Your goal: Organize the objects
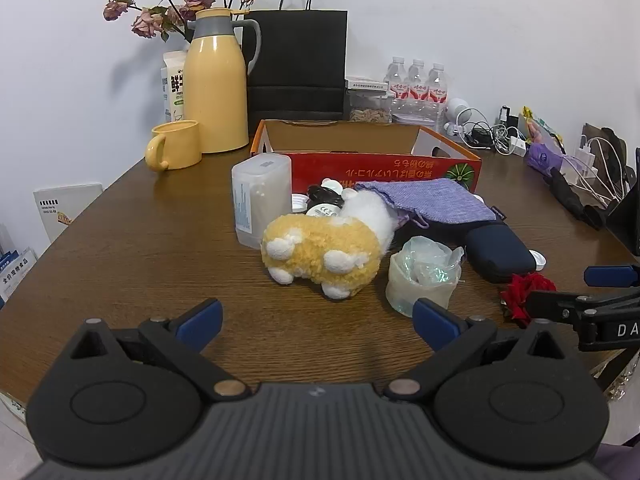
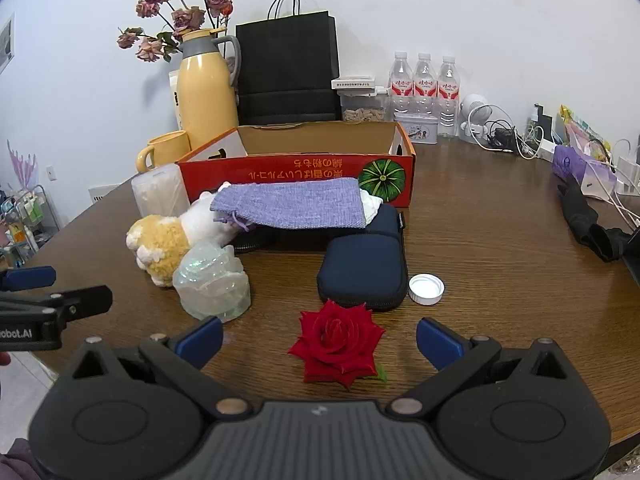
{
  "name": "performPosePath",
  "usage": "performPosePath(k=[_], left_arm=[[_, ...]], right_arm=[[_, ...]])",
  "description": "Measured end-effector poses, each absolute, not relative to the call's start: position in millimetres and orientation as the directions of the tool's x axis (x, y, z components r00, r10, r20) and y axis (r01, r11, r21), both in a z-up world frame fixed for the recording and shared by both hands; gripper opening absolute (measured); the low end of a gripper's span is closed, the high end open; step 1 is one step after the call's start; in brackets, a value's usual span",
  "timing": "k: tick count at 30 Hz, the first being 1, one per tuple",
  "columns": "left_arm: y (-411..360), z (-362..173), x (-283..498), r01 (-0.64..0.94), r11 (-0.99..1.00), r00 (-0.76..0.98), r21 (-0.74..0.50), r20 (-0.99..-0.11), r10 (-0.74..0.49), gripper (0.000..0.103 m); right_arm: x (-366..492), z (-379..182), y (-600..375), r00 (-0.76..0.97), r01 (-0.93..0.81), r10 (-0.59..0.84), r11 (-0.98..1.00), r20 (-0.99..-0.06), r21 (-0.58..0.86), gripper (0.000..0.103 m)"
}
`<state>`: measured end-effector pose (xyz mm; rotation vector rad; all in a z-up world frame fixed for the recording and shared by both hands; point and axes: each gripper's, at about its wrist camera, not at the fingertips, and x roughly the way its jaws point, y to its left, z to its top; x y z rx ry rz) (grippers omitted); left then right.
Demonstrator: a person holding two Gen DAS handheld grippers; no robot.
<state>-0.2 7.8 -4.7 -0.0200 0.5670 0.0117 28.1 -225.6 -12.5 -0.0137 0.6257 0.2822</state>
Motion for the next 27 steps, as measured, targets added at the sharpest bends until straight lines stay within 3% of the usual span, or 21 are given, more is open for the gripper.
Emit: performPosePath(k=[27], left_arm=[[8.7,-2.8,-0.8,-0.02,1.0,0.85,-0.015,-0.527,0.009,0.103]], right_arm=[[28.9,-11.6,-225.8,0.777,-0.26,0.252,0.963,-0.577,0.07,0.103]])
